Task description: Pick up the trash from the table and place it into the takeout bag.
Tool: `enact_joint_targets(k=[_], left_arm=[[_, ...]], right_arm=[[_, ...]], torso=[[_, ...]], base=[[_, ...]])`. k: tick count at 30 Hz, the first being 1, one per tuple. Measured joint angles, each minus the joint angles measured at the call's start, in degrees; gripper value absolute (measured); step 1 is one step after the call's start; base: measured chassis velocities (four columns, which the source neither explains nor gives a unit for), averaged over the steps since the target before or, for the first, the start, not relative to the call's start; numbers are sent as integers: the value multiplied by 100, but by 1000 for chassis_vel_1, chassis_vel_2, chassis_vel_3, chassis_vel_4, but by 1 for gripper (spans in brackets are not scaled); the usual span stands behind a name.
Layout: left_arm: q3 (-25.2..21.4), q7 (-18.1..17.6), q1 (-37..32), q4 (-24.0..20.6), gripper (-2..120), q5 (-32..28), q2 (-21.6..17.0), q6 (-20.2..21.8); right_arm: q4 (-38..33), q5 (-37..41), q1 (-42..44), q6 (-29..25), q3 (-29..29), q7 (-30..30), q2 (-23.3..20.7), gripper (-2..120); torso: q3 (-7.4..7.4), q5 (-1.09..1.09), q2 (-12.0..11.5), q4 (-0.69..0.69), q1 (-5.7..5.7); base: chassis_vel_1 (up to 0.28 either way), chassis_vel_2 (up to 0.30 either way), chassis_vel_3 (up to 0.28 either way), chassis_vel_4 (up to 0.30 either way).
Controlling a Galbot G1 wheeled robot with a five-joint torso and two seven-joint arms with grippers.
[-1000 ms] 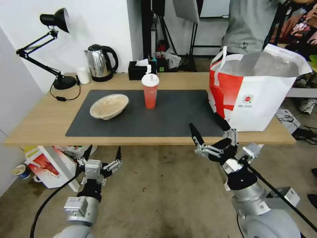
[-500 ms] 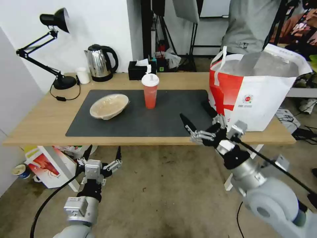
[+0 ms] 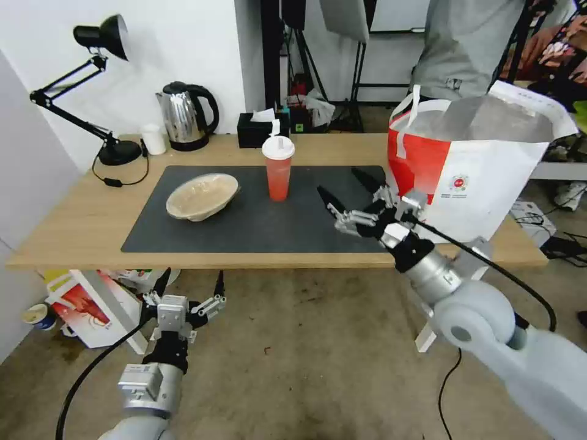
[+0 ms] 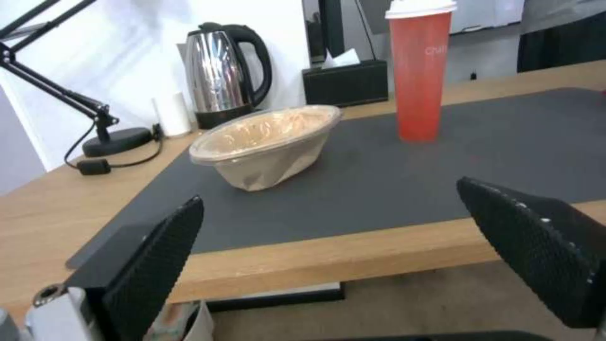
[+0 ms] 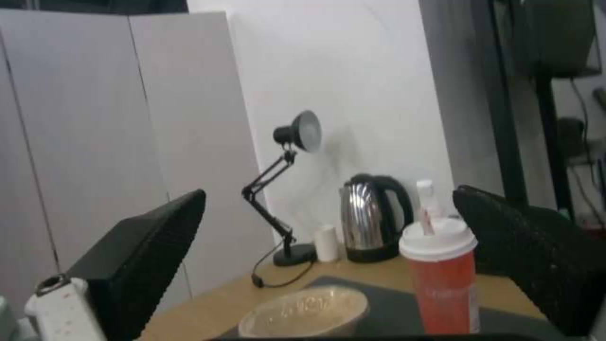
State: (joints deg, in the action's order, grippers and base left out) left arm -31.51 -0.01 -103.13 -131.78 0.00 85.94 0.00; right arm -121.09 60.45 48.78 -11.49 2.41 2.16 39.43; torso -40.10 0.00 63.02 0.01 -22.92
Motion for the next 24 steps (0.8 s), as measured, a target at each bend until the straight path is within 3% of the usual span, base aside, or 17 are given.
enact_joint_targets(k=[9,24], left_arm=[[0,0,0,0,100,0,0,0],[0,0,0,0,100,0,0,0]], right_arm=[[669,304,-1069,97,896,-38,42,100],[1225,459,-2131,180,1825,-99,308,100]], torso=[[-1,0,0,-1,0],[-1,0,0,-1,1]], base=[[0,0,0,0],[0,0,0,0]])
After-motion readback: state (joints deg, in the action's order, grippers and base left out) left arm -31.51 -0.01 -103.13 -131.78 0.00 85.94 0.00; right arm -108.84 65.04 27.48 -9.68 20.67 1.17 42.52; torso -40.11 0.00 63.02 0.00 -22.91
